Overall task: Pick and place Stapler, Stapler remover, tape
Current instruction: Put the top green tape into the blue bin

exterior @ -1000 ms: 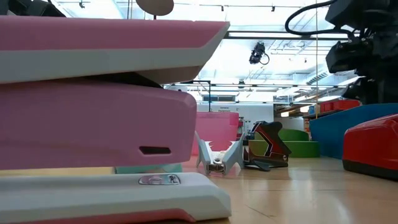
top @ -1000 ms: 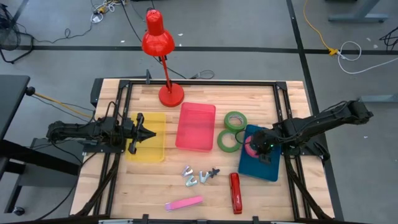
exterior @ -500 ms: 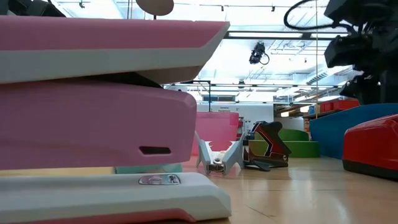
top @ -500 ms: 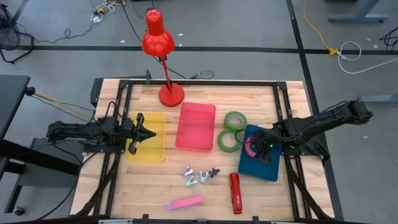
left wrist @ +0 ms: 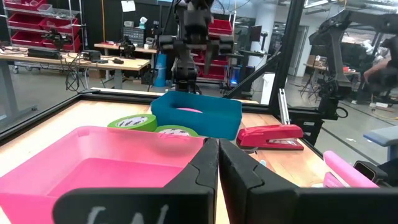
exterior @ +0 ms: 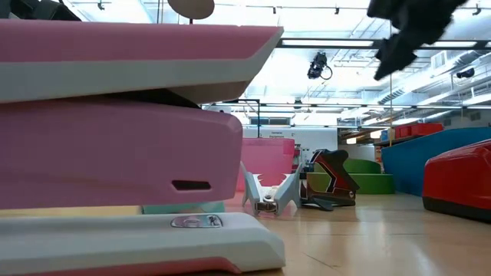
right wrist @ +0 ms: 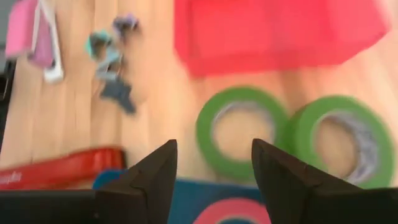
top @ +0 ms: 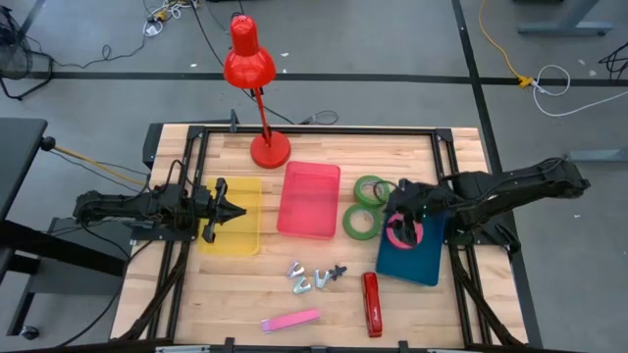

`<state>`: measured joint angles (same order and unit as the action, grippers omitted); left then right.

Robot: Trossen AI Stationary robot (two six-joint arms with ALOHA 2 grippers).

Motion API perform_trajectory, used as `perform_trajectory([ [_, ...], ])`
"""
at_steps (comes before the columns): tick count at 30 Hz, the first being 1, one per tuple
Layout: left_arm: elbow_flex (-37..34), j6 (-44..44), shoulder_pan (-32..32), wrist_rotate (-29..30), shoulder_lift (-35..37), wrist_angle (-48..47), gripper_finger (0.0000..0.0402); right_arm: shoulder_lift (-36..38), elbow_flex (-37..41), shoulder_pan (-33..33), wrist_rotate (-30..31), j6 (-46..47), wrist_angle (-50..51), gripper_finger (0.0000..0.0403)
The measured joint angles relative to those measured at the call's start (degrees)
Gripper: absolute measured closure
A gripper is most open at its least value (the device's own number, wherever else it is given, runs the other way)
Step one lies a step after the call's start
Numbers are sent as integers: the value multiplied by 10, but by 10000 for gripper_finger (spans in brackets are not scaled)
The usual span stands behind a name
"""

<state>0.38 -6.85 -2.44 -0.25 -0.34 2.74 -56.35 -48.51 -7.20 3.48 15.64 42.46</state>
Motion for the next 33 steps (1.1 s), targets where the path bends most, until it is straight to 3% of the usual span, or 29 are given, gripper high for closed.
perform_trajectory([
  [9, 0, 0, 0, 0, 0, 0, 383, -22, -34, 90, 6, -53, -3, 196],
  [16, 0, 0, 0, 0, 0, 0, 383, -58, -34, 160, -5, -78, -3, 158],
  [24, 0, 0, 0, 0, 0, 0, 383, -135, -35, 203, -23, -110, -7, 111],
  [33, 0, 0, 0, 0, 0, 0, 383, -221, -35, 219, -49, -142, -28, 106],
])
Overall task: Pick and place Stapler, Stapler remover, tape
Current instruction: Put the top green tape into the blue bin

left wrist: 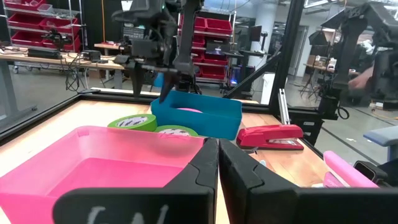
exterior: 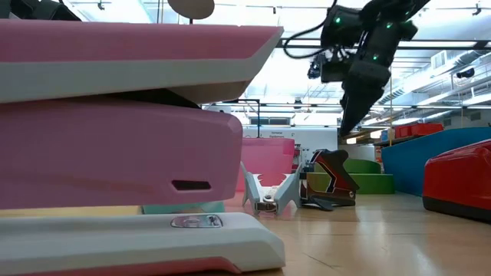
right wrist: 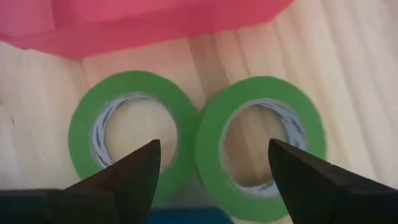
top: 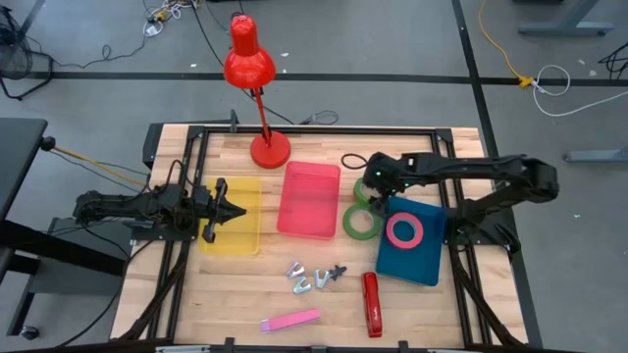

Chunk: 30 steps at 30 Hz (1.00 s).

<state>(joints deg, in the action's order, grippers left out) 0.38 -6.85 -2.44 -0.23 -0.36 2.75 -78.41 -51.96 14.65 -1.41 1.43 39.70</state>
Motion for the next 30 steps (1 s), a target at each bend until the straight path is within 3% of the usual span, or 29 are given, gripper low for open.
perform_trajectory([
  [12, 0, 0, 0, 0, 0, 0, 383, -79, 0, 38, -64, -12, -14, 105],
  [30, 0, 0, 0, 0, 0, 0, 383, -116, 0, 46, -72, -23, -39, 111],
])
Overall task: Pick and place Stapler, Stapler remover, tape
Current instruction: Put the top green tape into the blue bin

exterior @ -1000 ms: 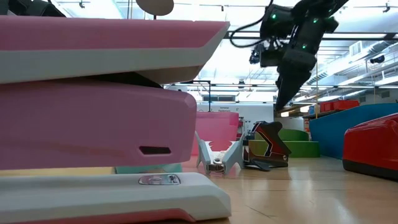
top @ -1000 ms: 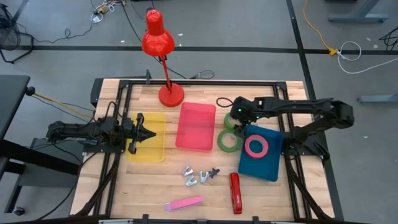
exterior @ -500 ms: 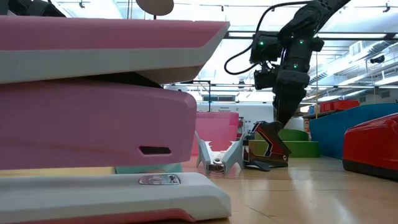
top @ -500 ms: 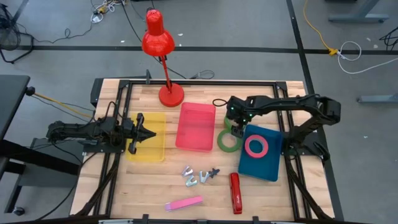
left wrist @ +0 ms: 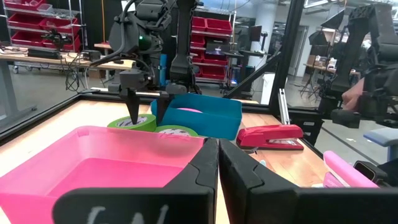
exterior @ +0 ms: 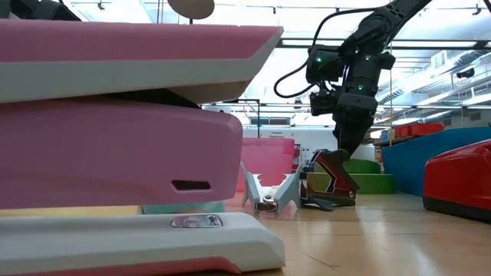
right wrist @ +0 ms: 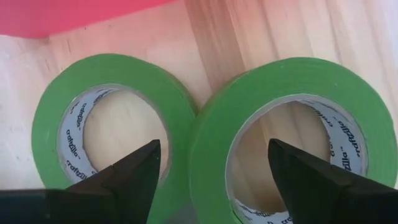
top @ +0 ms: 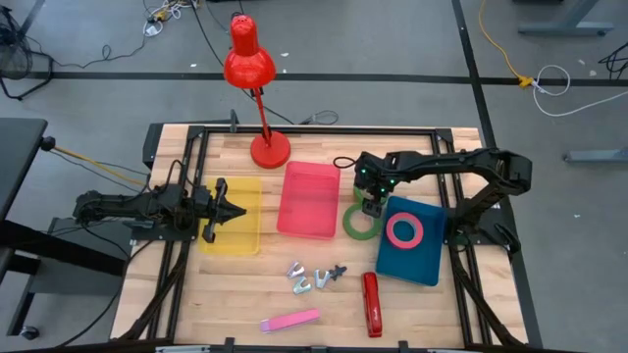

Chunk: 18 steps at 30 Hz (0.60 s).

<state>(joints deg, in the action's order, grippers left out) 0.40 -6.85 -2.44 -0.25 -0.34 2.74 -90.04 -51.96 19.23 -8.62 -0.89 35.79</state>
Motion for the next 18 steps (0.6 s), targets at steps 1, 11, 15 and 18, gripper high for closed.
perform_trajectory([
  [1, 0, 0, 0, 0, 0, 0, 383, 0, 0, 1, 0, 0, 0, 114],
  [11, 0, 0, 0, 0, 0, 0, 383, 0, 0, 10, 0, 4, -5, 142],
  [15, 0, 0, 0, 0, 0, 0, 383, 0, 0, 10, -8, 5, -3, 146],
  [18, 0, 0, 0, 0, 0, 0, 383, 0, 0, 10, -9, 6, -2, 145],
])
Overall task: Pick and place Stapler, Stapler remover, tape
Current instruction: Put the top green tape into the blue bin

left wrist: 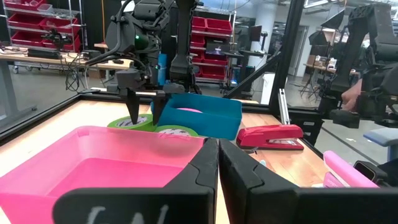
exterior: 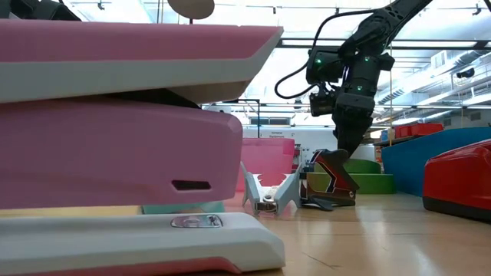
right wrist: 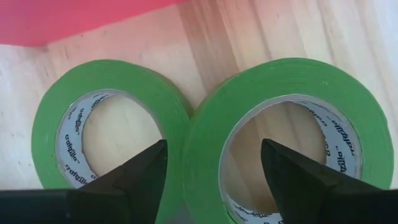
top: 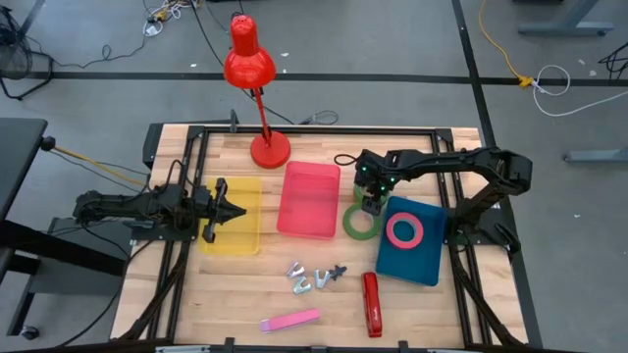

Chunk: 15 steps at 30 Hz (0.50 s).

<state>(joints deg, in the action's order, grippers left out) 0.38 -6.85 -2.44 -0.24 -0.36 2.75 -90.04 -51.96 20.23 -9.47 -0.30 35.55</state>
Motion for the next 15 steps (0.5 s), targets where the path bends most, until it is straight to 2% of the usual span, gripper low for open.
perform_trajectory([
  [15, 0, 0, 0, 0, 0, 0, 383, 0, 0, 0, 5, 14, 0, 94],
])
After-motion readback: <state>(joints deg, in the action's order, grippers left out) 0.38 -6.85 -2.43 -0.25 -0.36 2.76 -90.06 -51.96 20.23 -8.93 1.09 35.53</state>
